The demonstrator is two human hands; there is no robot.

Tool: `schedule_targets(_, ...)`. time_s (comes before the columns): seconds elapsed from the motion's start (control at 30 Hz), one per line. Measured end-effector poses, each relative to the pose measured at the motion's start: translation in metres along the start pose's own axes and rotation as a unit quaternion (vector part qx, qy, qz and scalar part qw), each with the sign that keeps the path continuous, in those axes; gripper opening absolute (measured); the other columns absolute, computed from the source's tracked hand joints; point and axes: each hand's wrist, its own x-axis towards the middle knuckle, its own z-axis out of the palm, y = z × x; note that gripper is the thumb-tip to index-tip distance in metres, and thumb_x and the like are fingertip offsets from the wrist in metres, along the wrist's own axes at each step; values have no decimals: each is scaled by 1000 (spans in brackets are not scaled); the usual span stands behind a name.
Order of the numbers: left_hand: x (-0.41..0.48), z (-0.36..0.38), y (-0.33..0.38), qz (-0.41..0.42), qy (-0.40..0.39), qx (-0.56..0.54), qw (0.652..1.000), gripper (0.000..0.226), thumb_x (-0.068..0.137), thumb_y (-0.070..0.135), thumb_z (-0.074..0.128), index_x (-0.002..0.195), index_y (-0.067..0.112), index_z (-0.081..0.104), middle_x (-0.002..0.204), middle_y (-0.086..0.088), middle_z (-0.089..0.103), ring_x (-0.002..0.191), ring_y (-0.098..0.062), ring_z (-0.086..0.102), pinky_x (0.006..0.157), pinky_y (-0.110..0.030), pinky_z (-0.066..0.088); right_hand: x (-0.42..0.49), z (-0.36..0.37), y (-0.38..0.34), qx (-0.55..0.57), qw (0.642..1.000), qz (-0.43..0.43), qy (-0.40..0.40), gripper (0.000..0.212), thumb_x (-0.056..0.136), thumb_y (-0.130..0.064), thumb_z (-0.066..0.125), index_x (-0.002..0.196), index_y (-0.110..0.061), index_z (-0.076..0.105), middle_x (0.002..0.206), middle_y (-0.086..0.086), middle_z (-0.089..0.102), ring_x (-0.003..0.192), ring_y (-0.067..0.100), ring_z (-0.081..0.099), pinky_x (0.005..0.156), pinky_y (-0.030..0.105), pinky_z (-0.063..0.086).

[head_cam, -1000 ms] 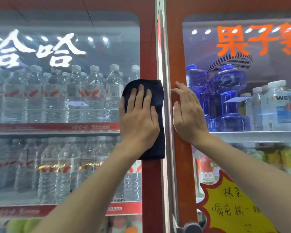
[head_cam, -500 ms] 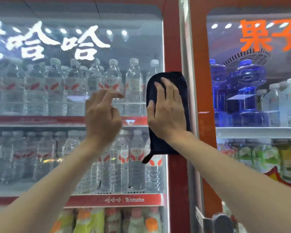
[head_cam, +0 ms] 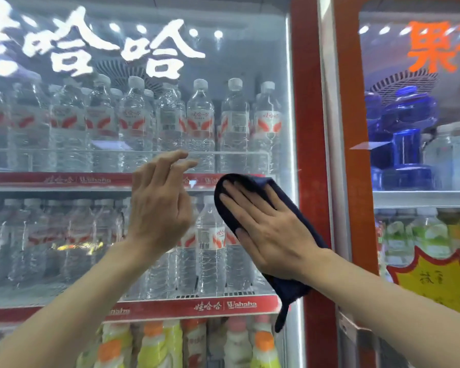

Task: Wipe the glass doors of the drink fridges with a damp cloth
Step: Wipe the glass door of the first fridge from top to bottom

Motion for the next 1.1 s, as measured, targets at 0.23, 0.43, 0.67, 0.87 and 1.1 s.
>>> schedule_targets(0.23, -8, -2, -22, 24, -20, 34, 999, 44, 89, 11, 40, 127, 6, 61, 135, -10, 57, 125, -28, 49, 105, -41, 31, 69, -19, 68, -65, 997, 38, -9, 64, 106, -38, 33, 164, -15, 22, 172, 15, 13, 160, 31, 9, 128, 57, 9)
schedule_targets(0.43, -10, -6, -22, 24, -10, 15, 1000, 41, 92, 12, 41, 127, 6, 60, 136, -10, 57, 124, -26, 48, 105, -41, 33, 43, 2, -17, -33, 992, 126, 2, 70, 107, -39, 32, 163, -1, 13, 172, 19, 4, 160, 31, 0, 128, 56, 10)
schedule_targets(0.67, -32, -36, -58, 21, -12, 19, 1000, 42, 89, 8, 43, 128, 6, 60, 141, -10, 53, 127, -26, 47, 108, -43, 33, 51, -9, 11, -49, 983, -151, -90, 62, 110, -38, 30, 166, -16, 12, 174, 4, 5, 161, 21, 3, 130, 48, 9)
schedule_targets(0.87, -39, -33, -75, 3, -6, 45, 999, 42, 92, 10, 43, 132, 5, 57, 141, -12, 53, 131, -27, 46, 112, -47, 33, 117, -20, 40, -64, 997, -12, -38, 64, 108, -42, 25, 165, -15, 15, 173, 5, 8, 161, 22, 5, 130, 50, 8)
schedule_targets(1.1, -41, -43, -75, -14, 1, -6, 1000, 41, 95, 10, 40, 132, 7, 57, 140, -9, 55, 130, -26, 48, 112, -39, 33, 67, 6, -53, -30, 998, -15, -54, 65, 109, -41, 26, 165, -13, 9, 174, 7, 1, 161, 24, -3, 129, 53, 8)
